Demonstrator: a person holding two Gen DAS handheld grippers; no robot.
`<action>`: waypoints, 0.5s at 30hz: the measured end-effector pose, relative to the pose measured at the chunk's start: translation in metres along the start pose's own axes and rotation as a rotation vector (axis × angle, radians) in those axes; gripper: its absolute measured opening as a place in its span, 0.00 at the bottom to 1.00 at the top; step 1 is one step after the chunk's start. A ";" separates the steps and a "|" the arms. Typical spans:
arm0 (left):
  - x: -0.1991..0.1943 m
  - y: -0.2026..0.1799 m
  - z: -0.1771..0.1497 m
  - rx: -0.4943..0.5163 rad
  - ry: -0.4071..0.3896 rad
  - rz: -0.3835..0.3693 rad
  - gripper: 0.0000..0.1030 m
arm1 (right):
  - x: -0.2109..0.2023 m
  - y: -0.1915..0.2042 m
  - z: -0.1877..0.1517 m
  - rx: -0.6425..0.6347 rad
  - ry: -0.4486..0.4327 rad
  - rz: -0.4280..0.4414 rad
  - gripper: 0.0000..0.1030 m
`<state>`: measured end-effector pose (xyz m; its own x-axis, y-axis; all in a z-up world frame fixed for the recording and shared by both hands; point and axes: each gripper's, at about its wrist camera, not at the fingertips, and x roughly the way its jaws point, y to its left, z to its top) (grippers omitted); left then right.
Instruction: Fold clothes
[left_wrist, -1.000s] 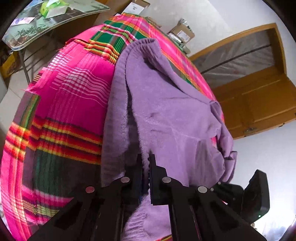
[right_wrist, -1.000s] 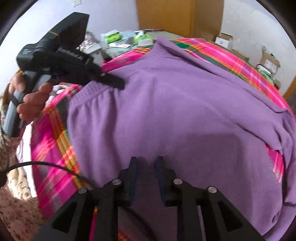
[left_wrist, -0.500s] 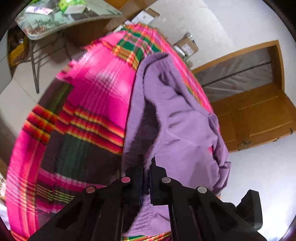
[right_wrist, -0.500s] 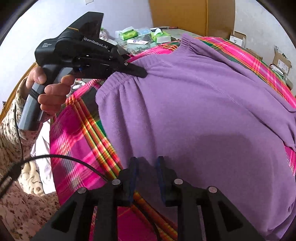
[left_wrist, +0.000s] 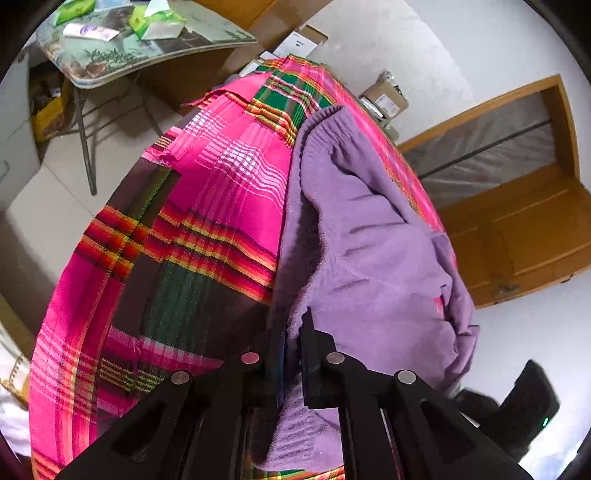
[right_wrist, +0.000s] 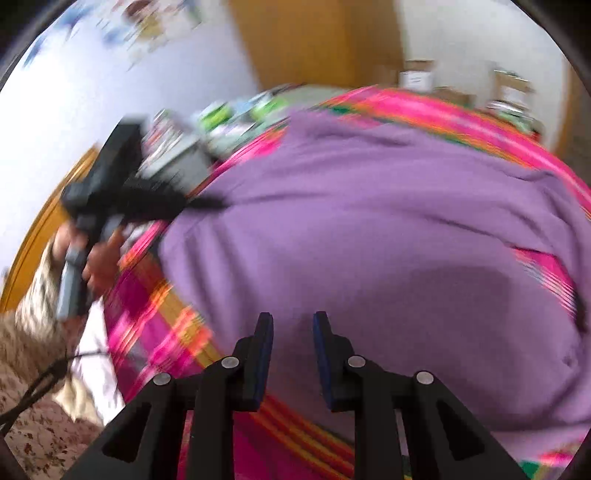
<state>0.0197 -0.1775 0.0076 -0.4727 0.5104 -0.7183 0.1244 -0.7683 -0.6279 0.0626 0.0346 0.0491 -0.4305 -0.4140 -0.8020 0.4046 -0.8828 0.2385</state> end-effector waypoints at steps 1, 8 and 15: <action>-0.003 -0.003 -0.002 0.011 -0.008 0.011 0.07 | -0.010 -0.014 -0.004 0.046 -0.029 -0.026 0.22; -0.038 -0.026 -0.022 0.072 -0.144 0.061 0.19 | -0.085 -0.098 -0.041 0.344 -0.233 -0.226 0.22; -0.034 -0.074 -0.050 0.227 -0.127 0.056 0.28 | -0.141 -0.166 -0.074 0.573 -0.376 -0.372 0.29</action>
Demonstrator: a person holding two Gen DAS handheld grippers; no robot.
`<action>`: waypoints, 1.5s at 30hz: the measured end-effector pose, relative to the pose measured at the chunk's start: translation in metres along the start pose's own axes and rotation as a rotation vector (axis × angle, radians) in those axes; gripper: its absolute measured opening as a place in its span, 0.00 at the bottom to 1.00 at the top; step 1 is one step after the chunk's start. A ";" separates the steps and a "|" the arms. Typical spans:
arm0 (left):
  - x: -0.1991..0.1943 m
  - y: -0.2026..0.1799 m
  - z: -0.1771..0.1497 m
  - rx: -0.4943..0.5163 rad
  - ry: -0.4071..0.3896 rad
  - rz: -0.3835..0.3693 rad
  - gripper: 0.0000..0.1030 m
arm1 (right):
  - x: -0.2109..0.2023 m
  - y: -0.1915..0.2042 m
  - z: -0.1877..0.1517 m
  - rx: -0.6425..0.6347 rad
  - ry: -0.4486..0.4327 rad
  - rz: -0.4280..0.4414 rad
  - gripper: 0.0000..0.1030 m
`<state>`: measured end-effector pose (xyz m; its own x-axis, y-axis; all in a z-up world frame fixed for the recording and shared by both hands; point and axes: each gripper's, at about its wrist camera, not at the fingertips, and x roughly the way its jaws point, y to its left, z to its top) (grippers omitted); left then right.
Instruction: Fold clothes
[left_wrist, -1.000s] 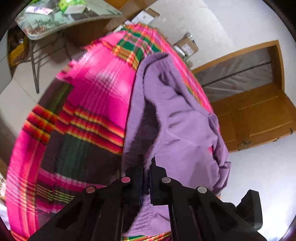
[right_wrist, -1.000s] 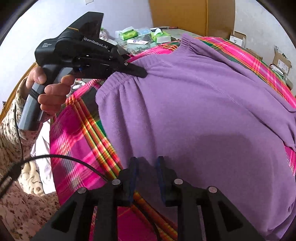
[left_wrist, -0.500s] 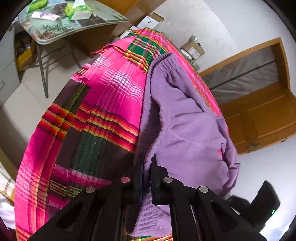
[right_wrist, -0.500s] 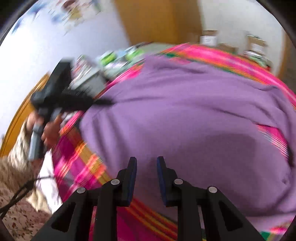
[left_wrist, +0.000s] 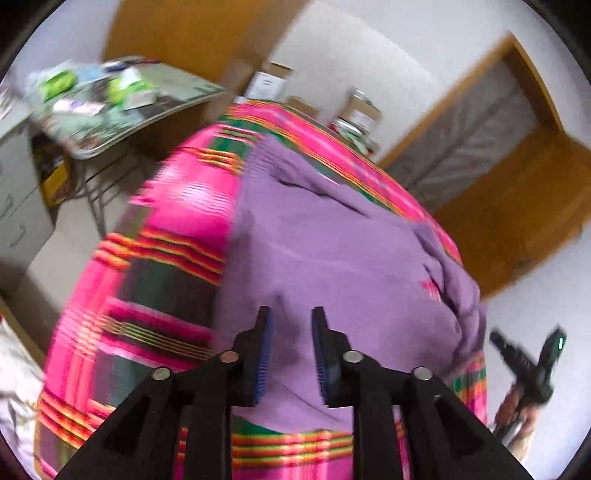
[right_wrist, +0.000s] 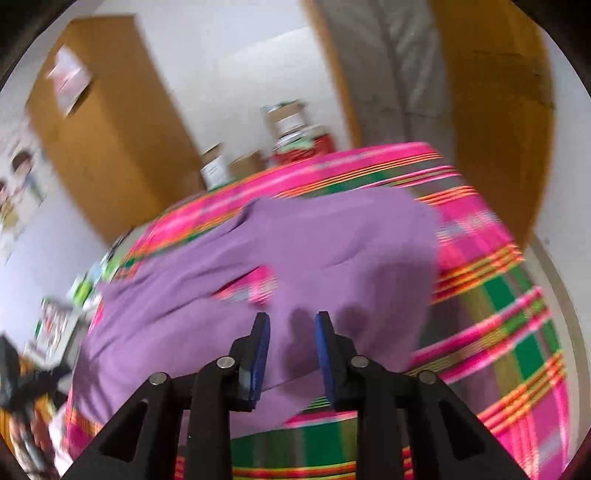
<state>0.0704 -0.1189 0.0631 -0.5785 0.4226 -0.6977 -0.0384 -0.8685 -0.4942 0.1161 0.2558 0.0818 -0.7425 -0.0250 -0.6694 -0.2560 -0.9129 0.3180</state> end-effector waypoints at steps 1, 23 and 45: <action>0.004 -0.011 -0.003 0.033 0.009 -0.011 0.28 | 0.000 -0.007 0.002 0.013 -0.010 -0.007 0.30; 0.091 -0.167 -0.086 0.693 0.205 0.019 0.29 | 0.058 -0.081 0.048 0.154 0.061 0.037 0.18; 0.107 -0.169 -0.088 0.647 0.195 0.018 0.06 | -0.042 -0.106 0.000 0.255 -0.149 0.080 0.02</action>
<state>0.0865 0.0959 0.0267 -0.4285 0.3928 -0.8137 -0.5451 -0.8306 -0.1139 0.1744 0.3539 0.0755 -0.8443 -0.0155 -0.5357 -0.3263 -0.7780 0.5368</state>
